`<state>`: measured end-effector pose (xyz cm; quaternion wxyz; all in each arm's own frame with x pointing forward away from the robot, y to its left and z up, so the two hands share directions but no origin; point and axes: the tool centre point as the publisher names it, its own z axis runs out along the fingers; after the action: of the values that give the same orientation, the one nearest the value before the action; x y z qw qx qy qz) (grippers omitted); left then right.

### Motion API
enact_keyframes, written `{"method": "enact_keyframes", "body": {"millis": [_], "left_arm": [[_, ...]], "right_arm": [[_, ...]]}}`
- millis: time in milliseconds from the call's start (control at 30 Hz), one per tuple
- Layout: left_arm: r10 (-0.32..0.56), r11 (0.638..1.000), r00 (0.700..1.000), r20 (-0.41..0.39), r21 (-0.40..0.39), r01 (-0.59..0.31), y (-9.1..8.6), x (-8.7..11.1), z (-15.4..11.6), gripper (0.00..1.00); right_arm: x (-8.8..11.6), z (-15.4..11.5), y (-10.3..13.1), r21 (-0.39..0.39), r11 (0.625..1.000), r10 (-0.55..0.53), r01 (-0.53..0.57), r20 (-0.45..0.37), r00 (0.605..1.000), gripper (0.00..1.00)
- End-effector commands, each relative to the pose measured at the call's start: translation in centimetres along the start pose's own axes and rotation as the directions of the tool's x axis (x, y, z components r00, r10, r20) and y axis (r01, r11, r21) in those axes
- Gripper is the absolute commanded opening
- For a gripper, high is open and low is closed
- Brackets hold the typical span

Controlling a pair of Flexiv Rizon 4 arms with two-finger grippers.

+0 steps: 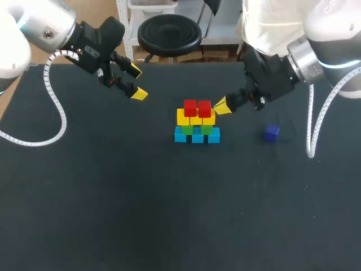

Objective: Place the blue cubes, place green cubes on the blue cubes, place the yellow cubes on the green cubes, then place the red cubes on the yellow cubes, and place purple cube on the red cubes.

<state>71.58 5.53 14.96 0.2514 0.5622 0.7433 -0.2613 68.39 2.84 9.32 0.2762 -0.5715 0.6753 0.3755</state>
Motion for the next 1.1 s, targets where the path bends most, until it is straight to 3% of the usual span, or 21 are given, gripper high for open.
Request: {"method": "enact_keyframes", "body": {"millis": [33, 1100], "left_arm": [[0.003, 1.0, 1.0, 0.005, 0.0, -0.003, -0.03, 0.14, -0.02, 1.0], [0.003, 1.0, 1.0, 0.005, 0.0, -0.003, -0.03, 0.14, -0.02, 1.0]], "right_arm": [[0.02, 0.16, -0.2, -0.004, 1.0, -0.001, 0.001, 0.004, 1.0, 0.0], [0.54, 0.3, -0.26, -0.002, 1.0, 0.017, -0.017, -0.003, 1.0, 0.0]]}}
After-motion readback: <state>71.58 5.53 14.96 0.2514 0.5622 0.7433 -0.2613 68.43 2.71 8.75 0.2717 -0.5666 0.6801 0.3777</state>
